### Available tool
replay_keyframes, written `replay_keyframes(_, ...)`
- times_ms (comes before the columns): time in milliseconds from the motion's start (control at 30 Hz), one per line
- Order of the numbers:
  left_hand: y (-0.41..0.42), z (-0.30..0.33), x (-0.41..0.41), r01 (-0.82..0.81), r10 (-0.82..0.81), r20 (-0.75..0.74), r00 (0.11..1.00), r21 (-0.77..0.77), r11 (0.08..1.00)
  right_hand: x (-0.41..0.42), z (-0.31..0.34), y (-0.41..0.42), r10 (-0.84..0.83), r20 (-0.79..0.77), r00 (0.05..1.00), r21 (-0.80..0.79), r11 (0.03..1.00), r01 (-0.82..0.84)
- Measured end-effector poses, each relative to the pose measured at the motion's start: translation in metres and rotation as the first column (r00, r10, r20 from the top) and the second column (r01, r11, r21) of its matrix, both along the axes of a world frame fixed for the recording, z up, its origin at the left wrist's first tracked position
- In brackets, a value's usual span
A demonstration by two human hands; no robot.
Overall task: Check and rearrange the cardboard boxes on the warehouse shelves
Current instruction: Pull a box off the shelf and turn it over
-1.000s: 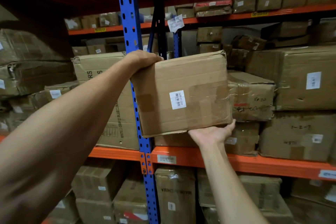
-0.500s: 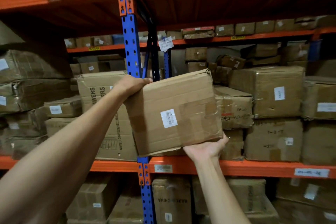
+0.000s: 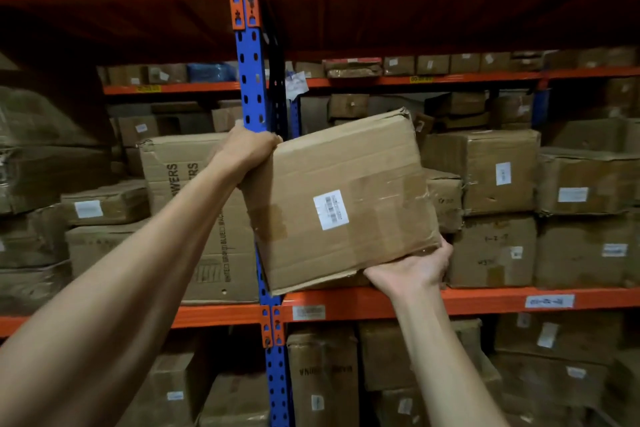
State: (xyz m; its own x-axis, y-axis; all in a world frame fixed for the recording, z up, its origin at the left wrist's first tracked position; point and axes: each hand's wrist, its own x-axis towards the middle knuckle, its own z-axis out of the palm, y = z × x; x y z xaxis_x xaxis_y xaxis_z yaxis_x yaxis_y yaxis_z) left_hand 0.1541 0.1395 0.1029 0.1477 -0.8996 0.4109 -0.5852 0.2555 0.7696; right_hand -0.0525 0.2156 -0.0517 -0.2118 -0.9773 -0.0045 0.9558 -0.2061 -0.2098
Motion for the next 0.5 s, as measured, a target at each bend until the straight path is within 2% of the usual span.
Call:
replay_keyframes(67,-0.017,-0.008,0.01,0.021,-0.022,0.06,0.998,0.008,1.0,-0.005,-0.004,0.002,-0.017,-0.013,1.0,-0.005,1.0,0.016)
replay_keyframes(100,-0.024,-0.01,0.014,0.029,-0.03,0.062,0.998,0.01,1.0,-0.005,-0.002,0.007,0.004,-0.045,0.999,-0.056,0.998,-0.007)
replay_keyframes(200,-0.011,-0.013,0.022,0.003,-0.003,0.01,1.0,-0.01,1.0,-0.01,0.01,0.022,0.002,-0.111,0.994,-0.163,0.986,-0.02)
replay_keyframes(300,0.005,-0.031,0.031,0.044,-0.049,-0.258,0.965,-0.026,0.999,-0.015,0.033,0.031,-0.046,-0.193,0.98,-0.16,0.987,0.014)
replay_keyframes(400,0.022,-0.052,0.032,0.052,-0.079,-0.509,0.857,-0.067,0.996,-0.021,0.064,0.033,-0.109,-0.32,0.941,-0.147,0.987,0.065)
replay_keyframes(500,0.028,-0.07,0.022,0.079,-0.102,-0.671,0.735,-0.065,0.995,-0.032,0.098,0.031,-0.13,-0.497,0.858,-0.13,0.989,0.075)
